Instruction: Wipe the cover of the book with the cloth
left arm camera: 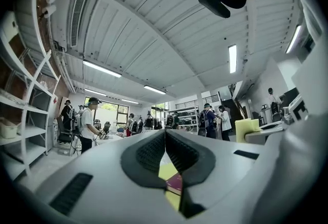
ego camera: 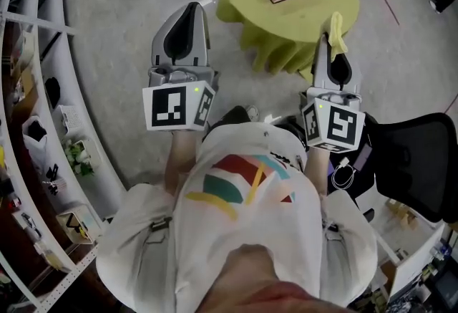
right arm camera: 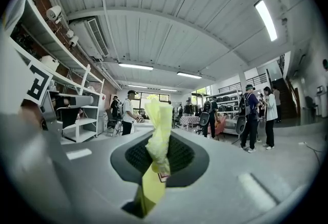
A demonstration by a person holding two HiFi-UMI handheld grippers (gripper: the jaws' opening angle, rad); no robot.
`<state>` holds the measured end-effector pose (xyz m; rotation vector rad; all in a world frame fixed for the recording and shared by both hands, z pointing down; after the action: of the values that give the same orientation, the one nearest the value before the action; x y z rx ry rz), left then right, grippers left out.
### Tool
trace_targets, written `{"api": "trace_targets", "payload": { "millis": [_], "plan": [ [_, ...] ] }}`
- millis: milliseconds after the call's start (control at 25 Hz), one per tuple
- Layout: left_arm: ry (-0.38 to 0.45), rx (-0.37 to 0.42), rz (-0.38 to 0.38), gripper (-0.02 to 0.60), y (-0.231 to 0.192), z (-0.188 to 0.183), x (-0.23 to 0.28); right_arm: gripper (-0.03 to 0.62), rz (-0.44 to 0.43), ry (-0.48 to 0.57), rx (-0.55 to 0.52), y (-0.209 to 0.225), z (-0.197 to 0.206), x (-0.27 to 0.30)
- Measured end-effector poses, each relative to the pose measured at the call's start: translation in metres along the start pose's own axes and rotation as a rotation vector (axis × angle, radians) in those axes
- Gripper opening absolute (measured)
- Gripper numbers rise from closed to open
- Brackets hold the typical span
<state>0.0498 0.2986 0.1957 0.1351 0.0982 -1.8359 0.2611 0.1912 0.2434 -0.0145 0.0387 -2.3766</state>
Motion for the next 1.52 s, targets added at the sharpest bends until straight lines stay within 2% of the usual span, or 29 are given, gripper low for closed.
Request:
{"api": "trace_targets", "payload": {
  "millis": [640, 960, 1240, 1520],
  "plan": [
    [-0.026, 0.005, -0.081, 0.017, -0.011, 0.006, -0.019, 0.032, -0.088, -0.024, 0.016, -0.009, 0.009, 0.007],
    [0.010, -0.014, -0.057, 0.017, -0.011, 0.002, -0.005, 0.032, -0.082, 0.008, 0.013, -0.007, -0.002, 0.020],
    [0.036, -0.039, -0.004, 0.017, -0.003, 0.006, 0.034, 0.032, -0.018, 0.000, -0.006, 0.020, 0.001, 0.030],
    [0.017, -0.057, 0.032, 0.017, -0.011, 0.017, 0.073, 0.032, 0.010, -0.019, -0.003, 0.029, 0.005, 0.061]
  ]
}}
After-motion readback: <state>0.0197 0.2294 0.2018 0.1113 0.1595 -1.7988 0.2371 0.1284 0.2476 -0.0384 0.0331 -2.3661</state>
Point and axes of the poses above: the fingertips, and each gripper's own axes: x forward along the fingers, y to its right, z out of its underside, the point moved 2 cm from there along -x, backward along the fingers
